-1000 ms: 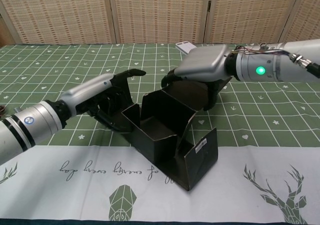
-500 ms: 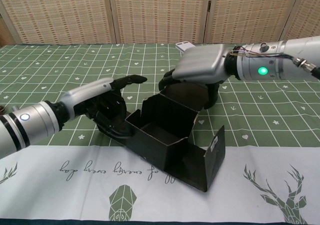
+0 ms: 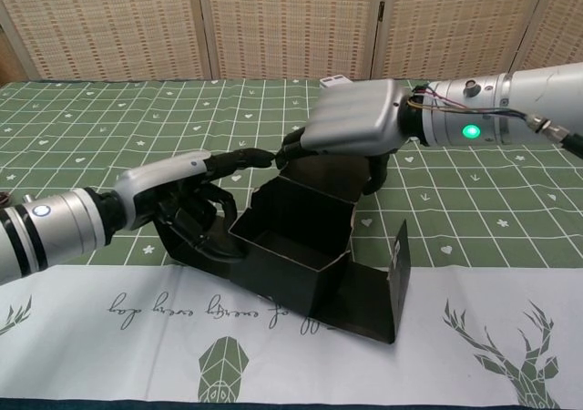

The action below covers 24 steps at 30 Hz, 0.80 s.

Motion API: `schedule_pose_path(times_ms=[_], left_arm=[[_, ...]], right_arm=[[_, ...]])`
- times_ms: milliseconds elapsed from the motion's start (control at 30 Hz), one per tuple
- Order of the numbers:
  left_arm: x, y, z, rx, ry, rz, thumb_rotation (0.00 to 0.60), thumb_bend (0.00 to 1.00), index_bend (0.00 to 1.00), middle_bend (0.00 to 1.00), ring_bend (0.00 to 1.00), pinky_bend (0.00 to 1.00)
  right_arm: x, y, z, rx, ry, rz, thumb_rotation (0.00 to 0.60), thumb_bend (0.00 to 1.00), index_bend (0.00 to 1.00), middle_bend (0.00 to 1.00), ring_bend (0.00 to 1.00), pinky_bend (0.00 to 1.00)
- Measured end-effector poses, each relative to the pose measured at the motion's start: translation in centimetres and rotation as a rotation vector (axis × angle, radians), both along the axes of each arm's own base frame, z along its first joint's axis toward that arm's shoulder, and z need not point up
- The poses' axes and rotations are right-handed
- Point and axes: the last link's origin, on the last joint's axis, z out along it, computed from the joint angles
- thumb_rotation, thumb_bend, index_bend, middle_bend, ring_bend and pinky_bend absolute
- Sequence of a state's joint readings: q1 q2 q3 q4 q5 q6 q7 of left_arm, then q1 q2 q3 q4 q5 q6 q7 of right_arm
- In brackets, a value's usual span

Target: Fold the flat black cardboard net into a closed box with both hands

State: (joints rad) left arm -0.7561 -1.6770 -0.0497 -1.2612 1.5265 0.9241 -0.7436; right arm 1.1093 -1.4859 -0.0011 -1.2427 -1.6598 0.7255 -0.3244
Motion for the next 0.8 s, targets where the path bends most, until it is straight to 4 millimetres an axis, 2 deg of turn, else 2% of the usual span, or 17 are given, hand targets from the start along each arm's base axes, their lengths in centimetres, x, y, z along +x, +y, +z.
schedule_pose_path(times_ms=[800], left_arm=[[-0.06,-0.45,-0.49,-0.172,-0.032,0.068,0.6,0.06,0.08,0.08,0.56,0.79]], right_arm=[[0.55,0.91,0.49,0.003,-0.053,0.087,0.6,0.29,0.32,0.43,0.8,1.0]])
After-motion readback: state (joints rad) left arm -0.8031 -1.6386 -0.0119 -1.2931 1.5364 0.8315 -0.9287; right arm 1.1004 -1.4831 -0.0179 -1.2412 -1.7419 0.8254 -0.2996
